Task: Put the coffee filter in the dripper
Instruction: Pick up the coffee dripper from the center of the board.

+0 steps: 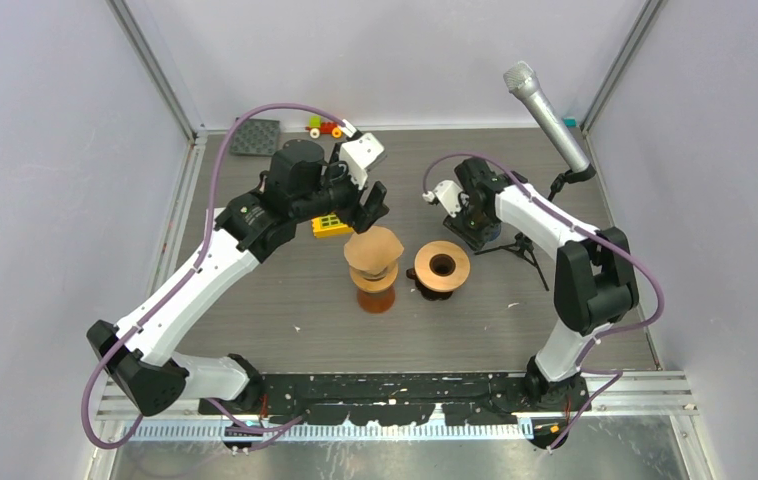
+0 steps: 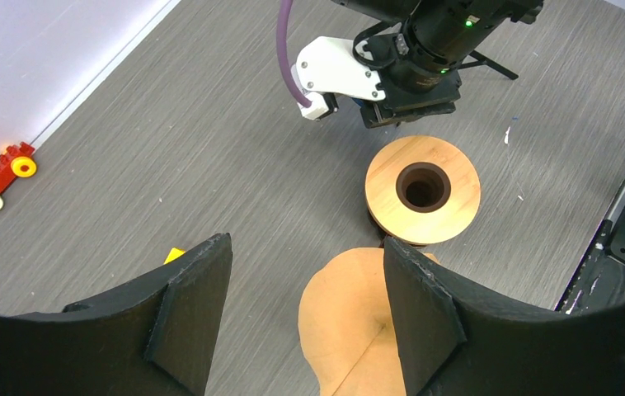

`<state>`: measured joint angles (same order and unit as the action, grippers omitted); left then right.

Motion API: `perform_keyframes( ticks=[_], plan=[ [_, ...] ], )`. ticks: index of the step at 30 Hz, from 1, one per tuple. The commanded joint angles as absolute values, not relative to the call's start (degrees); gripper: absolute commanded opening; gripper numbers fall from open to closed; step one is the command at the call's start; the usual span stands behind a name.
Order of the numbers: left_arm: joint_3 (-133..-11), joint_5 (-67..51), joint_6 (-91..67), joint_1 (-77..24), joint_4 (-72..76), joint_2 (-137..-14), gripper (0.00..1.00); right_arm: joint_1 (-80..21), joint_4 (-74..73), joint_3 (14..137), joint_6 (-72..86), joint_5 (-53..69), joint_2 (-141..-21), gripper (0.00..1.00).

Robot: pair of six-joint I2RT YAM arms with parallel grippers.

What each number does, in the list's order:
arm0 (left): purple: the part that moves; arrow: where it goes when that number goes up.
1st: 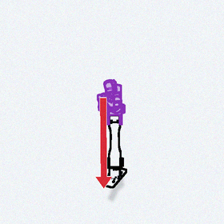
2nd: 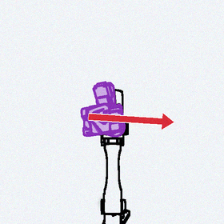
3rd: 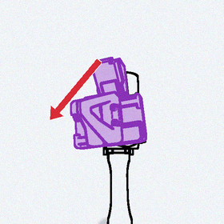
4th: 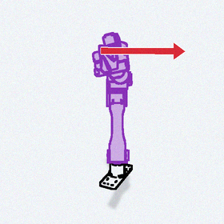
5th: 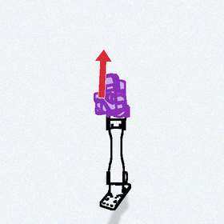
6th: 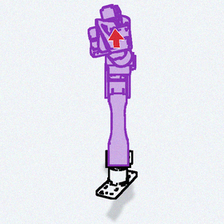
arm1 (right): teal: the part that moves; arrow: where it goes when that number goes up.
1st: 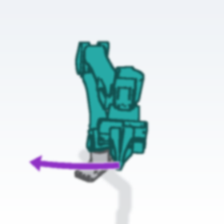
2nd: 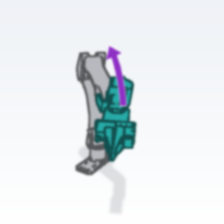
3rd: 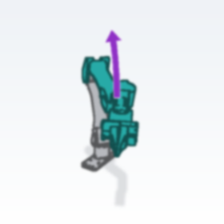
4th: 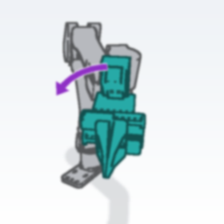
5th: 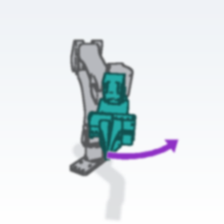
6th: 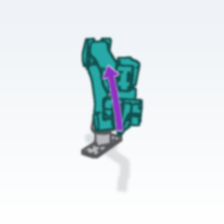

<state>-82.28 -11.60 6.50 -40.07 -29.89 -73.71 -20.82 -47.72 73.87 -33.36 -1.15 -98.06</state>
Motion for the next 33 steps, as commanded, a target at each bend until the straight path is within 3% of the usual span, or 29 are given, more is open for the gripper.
perform_keyframes(
  ticks=[1,8,14,21,26,33],
  plan=[
    [-84.37,-12.09,7.12,-39.9,-28.58,-73.64,0.7,-20.73,-46.54,76.84,-34.04,-0.83,-99.1,0.37],
    [-84.37,-10.97,7.38,-39.88,-28.48,-73.59,0.7,-20.72,-47.64,78.33,-34.47,-1.53,-97.74,0.14],
    [-83.62,-9.88,7.12,-39.92,-28.22,-73.17,0.7,-20.85,-50.86,81.72,-34.76,-1.12,-94.63,0.01],
    [-83.7,-6.92,6.51,-39.78,-27.88,-72.48,0.7,-22.73,-54.14,85.16,-36.07,-5.02,-90.8,0.01],
    [-84.46,2.9,2.19,-36.53,-27.28,-73.18,0.7,-26.27,-57.42,87.47,-35.99,-6.3,-85.87,0.01],
    [-88.19,-4.17,-7.89,-26.09,-31.01,-76.66,0.71,-36.57,-63.17,86.22,-35.55,-8.43,-78.89,0.01]
  ],
)
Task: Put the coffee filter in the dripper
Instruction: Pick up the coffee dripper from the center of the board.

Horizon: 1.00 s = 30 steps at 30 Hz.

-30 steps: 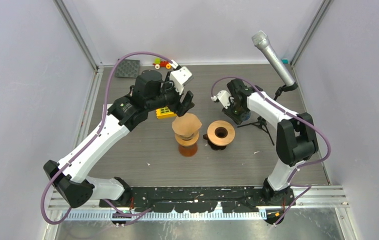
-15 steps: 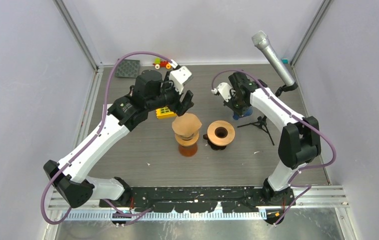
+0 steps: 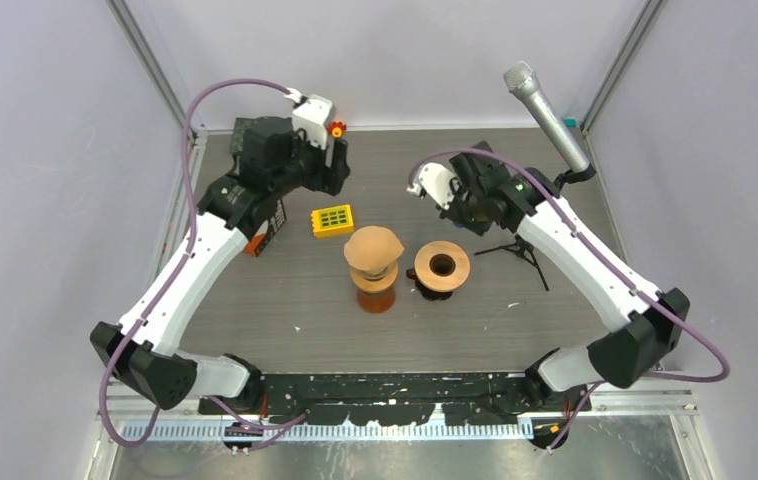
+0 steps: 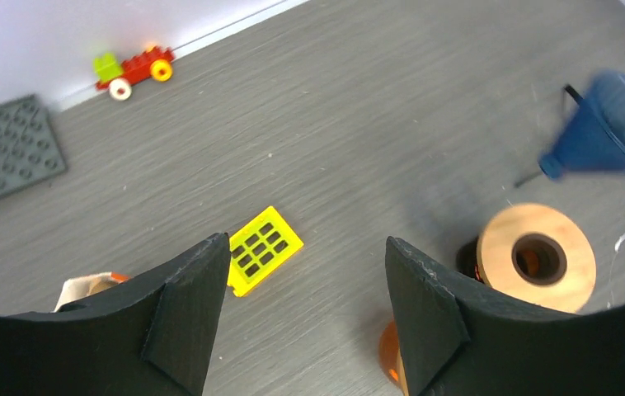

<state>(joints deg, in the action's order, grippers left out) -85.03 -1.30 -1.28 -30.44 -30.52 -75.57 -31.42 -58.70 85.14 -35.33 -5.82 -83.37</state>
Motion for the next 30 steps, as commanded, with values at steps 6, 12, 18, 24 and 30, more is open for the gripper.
perform_keyframes(
  ticks=[6,12,18,24,30],
  plan=[
    [-88.13,-7.73,-10.45,-22.97,-30.61,-77.31,0.71,-46.37,-65.21,81.74,-34.39,-13.08,-75.92,0.01],
    [-87.45,-8.78,-10.8,-22.98,-30.16,-77.67,0.71,-50.92,-65.28,78.53,-33.79,-14.93,-76.62,0.0],
    [-87.51,-9.24,-10.59,-22.94,-29.75,-78.43,0.71,-53.08,-63.38,76.48,-33.94,-17.04,-78.14,0.01],
    [-87.04,-10.62,-10.63,-22.98,-29.41,-79.01,0.71,-54.28,-62.28,76.31,-33.87,-17.47,-79.71,0.01],
    [-86.58,-12.03,-10.7,-22.95,-28.98,-79.04,0.71,-55.14,-61.4,75.29,-33.67,-17.87,-81.54,0.01]
  ],
)
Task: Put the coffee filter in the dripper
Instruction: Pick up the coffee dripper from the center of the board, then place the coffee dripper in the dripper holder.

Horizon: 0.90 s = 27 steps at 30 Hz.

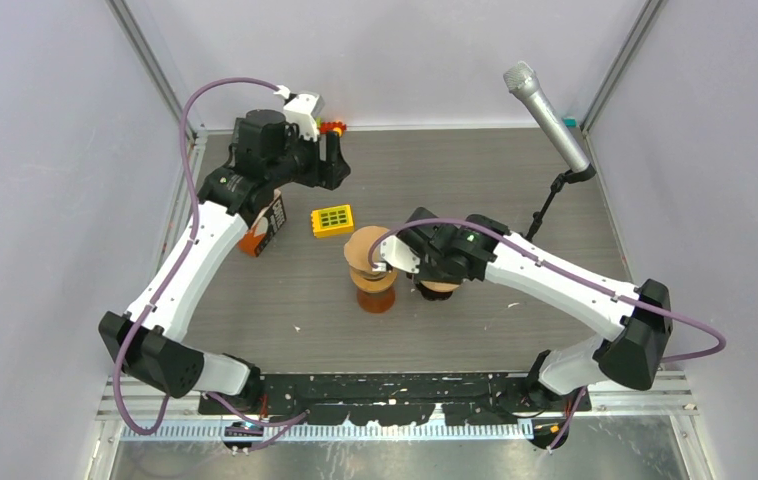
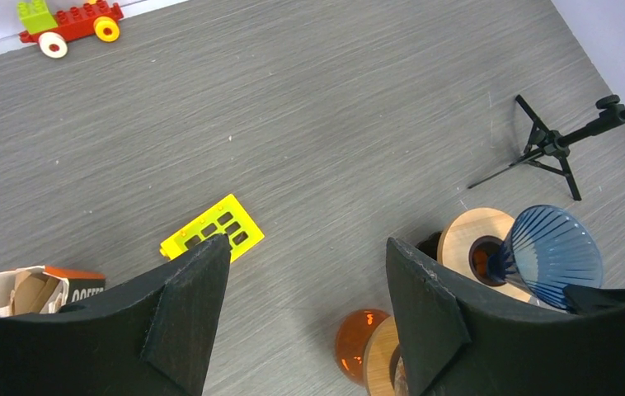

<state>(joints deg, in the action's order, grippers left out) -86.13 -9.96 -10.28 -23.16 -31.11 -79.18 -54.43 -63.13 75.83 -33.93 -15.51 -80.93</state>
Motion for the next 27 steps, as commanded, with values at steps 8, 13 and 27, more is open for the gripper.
perform_keyframes(
  ticks=[8,13,27],
  plan=[
    [-85.55,-13.13,-10.74,-22.94,-27.86,-78.72,0.71,-55.41,-58.8,71.71,-33.14,-17.41,-82.92,0.01],
    [-84.99,-13.89,-10.89,-22.98,-27.36,-78.57,0.71,-55.43,-57.52,69.6,-32.04,-15.48,-83.1,0.01],
    [-84.77,-14.59,-10.81,-22.94,-27.18,-78.05,0.71,-54.71,-53.26,66.8,-31.14,-13.78,-81.16,0.01]
  ],
)
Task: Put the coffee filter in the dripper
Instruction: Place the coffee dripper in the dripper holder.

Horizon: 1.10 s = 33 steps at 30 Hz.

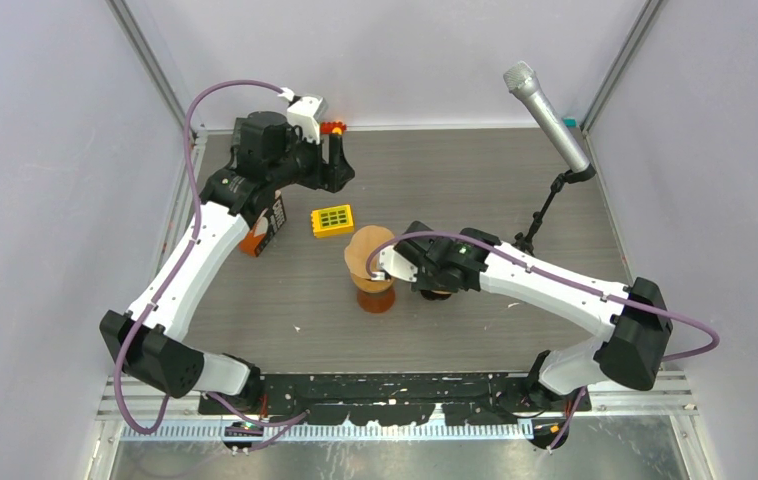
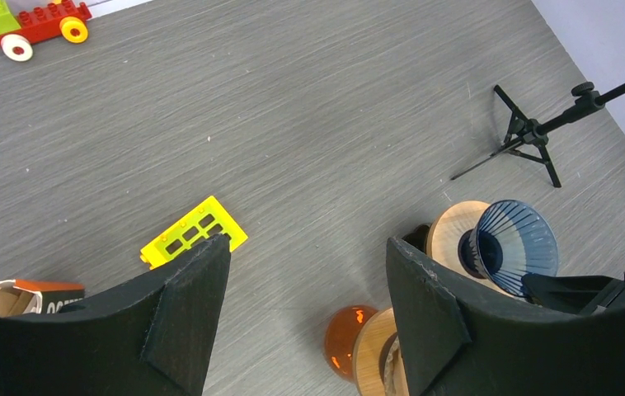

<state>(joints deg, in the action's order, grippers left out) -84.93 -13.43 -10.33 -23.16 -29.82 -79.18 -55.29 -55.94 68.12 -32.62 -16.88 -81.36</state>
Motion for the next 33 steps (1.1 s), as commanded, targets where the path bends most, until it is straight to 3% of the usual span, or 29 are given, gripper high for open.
perform_keyframes(
  ticks=[1,5,13,16,26,33],
  plan=[
    [-84.75,-14.61,-10.81,-22.94,-27.14,-78.05,0.71,-54.58,-53.26,67.06,-31.22,-14.03,-80.86,0.01],
    [-84.73,-14.76,-10.76,-22.94,-27.04,-78.23,0.71,-54.4,-53.27,67.8,-31.15,-14.55,-79.85,0.17],
    [-85.12,-14.69,-10.72,-22.94,-27.22,-78.44,0.71,-54.32,-53.66,68.84,-31.06,-14.29,-78.38,0.6],
    [-85.49,-14.53,-10.43,-22.94,-27.41,-78.65,0.71,-54.2,-53.9,69.3,-30.92,-14.15,-77.33,0.69],
    [-91.06,-15.2,-7.56,-22.94,-28.77,-82.89,0.71,-50.94,-56.18,72.05,-29.63,-9.05,-71.09,0.75],
    [-105.29,-19.41,-0.74,-26.36,-42.91,-92.57,0.7,-39.13,-53.78,72.66,-22.31,1.26,-64.59,0.72]
  ],
)
